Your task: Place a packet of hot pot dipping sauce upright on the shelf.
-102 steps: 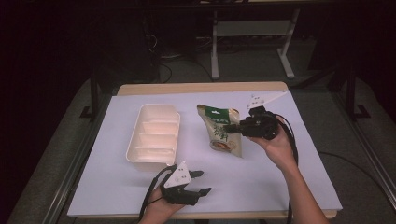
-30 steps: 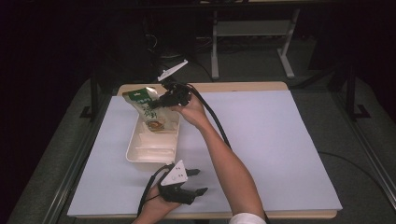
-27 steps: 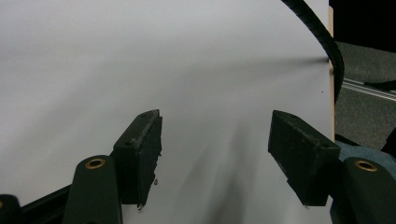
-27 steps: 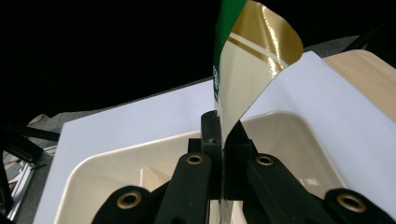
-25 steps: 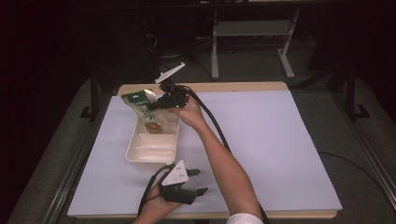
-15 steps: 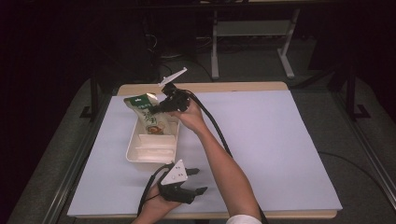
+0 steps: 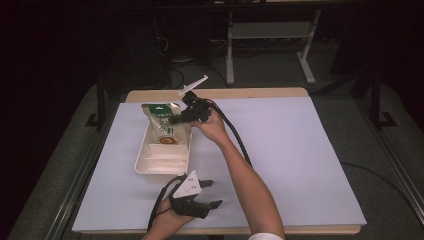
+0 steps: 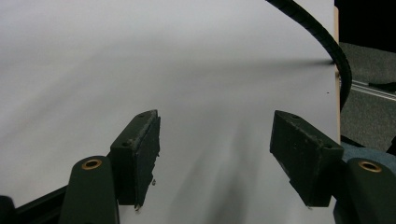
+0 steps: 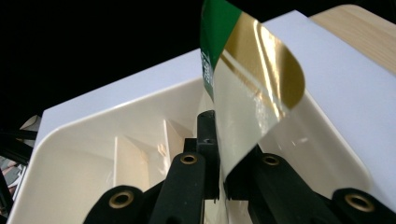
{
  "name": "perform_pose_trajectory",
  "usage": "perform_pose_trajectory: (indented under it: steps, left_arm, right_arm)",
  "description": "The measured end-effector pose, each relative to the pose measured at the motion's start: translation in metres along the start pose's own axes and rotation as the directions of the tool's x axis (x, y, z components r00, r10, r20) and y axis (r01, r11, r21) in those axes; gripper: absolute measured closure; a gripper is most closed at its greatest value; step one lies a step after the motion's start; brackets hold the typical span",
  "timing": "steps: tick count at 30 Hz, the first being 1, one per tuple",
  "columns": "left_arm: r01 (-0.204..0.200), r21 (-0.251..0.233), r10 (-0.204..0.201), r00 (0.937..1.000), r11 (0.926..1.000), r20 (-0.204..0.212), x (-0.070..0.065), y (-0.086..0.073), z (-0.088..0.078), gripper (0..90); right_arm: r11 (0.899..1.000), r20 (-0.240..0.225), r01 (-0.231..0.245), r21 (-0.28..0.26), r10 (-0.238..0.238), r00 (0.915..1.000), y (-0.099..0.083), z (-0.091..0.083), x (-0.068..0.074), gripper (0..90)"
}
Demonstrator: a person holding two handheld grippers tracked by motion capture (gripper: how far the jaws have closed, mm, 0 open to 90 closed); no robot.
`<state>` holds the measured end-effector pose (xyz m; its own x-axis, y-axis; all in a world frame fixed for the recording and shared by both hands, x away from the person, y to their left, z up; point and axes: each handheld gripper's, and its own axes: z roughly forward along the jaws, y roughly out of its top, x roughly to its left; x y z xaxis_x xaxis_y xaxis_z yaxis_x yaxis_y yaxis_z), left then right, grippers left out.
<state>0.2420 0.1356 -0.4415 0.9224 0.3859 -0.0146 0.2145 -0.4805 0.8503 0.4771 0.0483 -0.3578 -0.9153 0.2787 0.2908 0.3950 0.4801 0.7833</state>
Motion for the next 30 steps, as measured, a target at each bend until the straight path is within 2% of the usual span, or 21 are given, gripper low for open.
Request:
perform_pose_trajectory:
  steps: [8,11,14,20,24,30]
  left_arm:
    - [0.001,0.003,-0.001,1.0,1.0,-0.003,0.0,0.0,0.0,32.1]
    - [0.001,0.003,-0.001,1.0,1.0,-0.003,0.0,0.0,0.0,32.1]
    - [0.002,0.002,-0.002,1.0,1.0,-0.003,0.0,0.0,0.0,32.0]
    - [0.01,-0.001,-0.01,0.9999,0.9999,0.002,0.0,0.0,0.0,31.6]
    - [0.005,-0.002,-0.005,1.0,1.0,0.001,0.0,0.001,-0.001,31.5]
    - [0.017,-0.009,-0.017,0.9999,0.9998,-0.001,0.0,0.001,-0.001,31.0]
  right_arm:
    - [1.0,0.012,-0.028,0.015,0.027,0.9996,-0.009,-0.003,-0.006,84.4]
    - [0.999,0.011,-0.051,0.012,0.051,0.9986,-0.013,-0.003,-0.008,83.0]
    - [0.998,0.011,-0.053,0.014,0.053,0.9986,-0.014,-0.004,-0.008,81.7]
    - [0.998,0.02,-0.06,0.035,0.059,0.9981,-0.017,-0.006,-0.007,72.6]
    - [0.997,0.001,-0.056,0.055,0.056,0.9984,-0.019,-0.008,-0.005,66.8]
    - [0.998,0.009,-0.043,0.045,0.043,0.999,-0.02,-0.015,-0.001,61.7]
